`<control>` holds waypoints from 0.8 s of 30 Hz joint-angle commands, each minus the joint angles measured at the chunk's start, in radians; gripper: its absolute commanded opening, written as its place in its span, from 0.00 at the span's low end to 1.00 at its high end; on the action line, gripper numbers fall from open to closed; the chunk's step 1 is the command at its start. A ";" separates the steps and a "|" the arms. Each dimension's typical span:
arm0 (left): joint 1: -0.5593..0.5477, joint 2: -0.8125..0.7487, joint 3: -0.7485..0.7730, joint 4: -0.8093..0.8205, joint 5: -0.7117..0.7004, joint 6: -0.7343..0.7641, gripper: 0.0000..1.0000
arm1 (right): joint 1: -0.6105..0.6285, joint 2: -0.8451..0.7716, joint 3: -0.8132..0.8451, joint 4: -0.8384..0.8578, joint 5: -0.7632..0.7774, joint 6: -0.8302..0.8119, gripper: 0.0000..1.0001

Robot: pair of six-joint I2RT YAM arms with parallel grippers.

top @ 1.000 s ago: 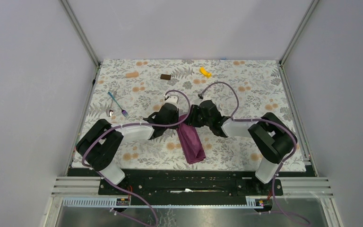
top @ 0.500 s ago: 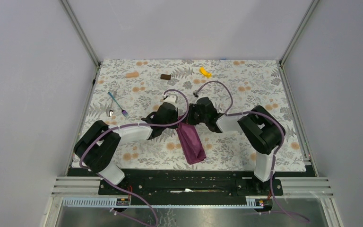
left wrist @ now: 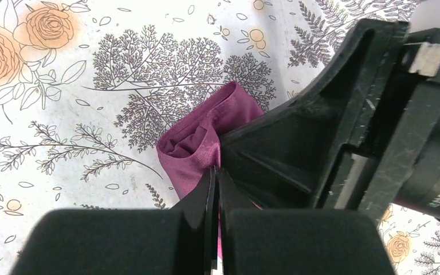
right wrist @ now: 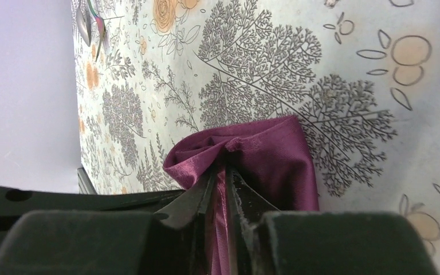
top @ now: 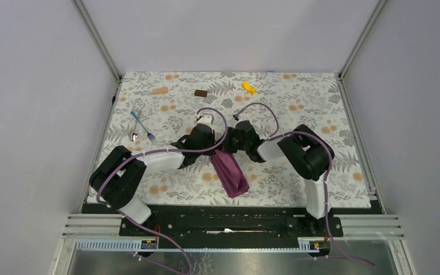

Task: Fold the napkin into a case and place the utensils inside
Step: Grasp the top corner of the smaller rectangle folded napkin from the folded napkin.

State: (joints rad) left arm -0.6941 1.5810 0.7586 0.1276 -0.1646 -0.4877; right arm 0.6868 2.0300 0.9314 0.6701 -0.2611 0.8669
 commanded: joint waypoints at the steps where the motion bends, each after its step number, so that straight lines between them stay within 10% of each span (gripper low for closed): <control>1: 0.007 -0.013 -0.008 0.028 0.000 -0.021 0.00 | -0.017 -0.099 -0.051 0.012 -0.015 -0.009 0.21; 8: 0.022 -0.026 -0.009 0.019 0.005 -0.016 0.00 | -0.017 -0.211 -0.122 -0.099 0.026 -0.104 0.26; 14: 0.023 -0.024 0.004 0.008 0.027 -0.020 0.00 | 0.018 -0.145 -0.092 -0.102 0.048 -0.142 0.06; 24: 0.032 0.055 0.041 -0.041 0.056 -0.073 0.00 | 0.038 -0.079 0.011 -0.115 0.073 -0.109 0.02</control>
State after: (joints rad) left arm -0.6651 1.5913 0.7647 0.1120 -0.1463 -0.5274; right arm 0.7322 1.9934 0.9466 0.5663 -0.2184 0.7666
